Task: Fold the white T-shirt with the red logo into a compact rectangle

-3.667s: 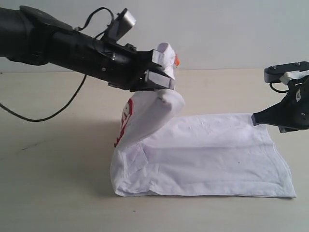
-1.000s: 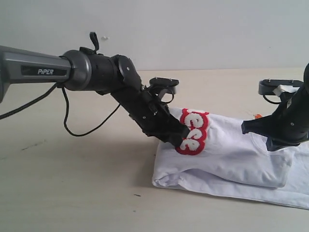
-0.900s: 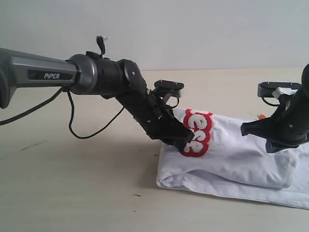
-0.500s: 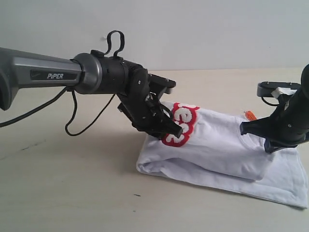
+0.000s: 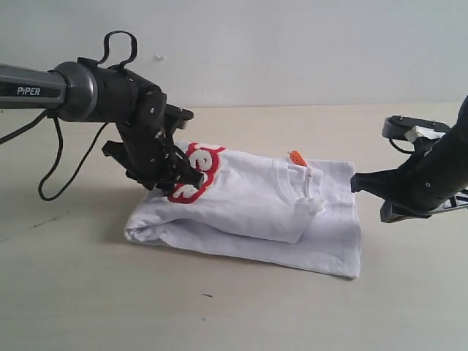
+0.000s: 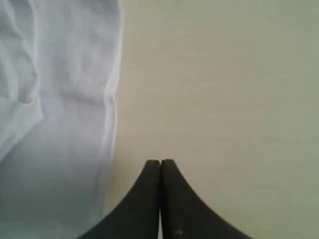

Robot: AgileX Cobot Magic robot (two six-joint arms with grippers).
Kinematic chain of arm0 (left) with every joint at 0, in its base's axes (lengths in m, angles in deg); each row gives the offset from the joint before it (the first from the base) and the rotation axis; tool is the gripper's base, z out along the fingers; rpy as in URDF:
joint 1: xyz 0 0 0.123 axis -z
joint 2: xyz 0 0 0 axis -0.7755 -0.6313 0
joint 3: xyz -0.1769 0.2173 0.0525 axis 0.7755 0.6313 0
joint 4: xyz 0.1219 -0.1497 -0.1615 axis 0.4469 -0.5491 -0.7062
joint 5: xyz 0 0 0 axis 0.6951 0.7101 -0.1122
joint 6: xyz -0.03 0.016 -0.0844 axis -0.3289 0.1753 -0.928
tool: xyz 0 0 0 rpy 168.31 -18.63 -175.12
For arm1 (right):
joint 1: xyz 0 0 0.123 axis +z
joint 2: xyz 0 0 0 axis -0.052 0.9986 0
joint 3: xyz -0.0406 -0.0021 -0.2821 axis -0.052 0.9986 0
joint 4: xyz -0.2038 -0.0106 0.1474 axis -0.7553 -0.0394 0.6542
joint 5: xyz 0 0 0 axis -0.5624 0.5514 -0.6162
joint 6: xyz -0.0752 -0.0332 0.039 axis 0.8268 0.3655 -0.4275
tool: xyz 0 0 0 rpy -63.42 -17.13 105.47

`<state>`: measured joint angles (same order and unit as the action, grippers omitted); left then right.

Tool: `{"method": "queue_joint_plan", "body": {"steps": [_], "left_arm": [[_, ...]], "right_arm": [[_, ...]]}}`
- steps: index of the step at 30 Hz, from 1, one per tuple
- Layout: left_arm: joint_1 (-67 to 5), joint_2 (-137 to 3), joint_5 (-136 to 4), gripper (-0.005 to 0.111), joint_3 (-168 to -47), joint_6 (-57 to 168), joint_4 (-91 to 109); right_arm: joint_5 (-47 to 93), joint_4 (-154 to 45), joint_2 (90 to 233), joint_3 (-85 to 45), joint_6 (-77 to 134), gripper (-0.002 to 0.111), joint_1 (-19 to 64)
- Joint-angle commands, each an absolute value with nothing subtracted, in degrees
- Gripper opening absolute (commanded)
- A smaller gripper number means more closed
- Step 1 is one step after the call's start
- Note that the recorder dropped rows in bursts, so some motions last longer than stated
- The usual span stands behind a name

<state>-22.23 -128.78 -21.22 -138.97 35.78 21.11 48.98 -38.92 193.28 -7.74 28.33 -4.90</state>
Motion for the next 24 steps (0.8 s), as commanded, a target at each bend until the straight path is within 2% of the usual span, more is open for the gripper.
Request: {"method": "queue_joint_plan", "body": {"steps": [1, 7, 16, 24], "left_arm": [[-23.4, -133.9, -3.5, 0.036, -132.7, 42.0, 17.9], [-23.4, -130.3, 1.8, 0.036, -129.0, 54.0, 4.1], [-23.4, -116.5, -7.0, 0.036, -129.1, 54.1, 2.4], [-23.4, -111.2, -14.3, 0.036, -129.1, 54.1, 2.1]], "right_arm": [[48.9, -17.0, 193.4, -7.9, 53.9, 0.0, -5.0], [53.5, -2.1, 194.0, -7.9, 69.5, 0.0, -5.0], [52.2, 2.2, 194.5, -7.9, 70.1, 0.0, -5.0], [57.0, 3.2, 194.9, -7.9, 76.6, 0.0, -4.7]]}}
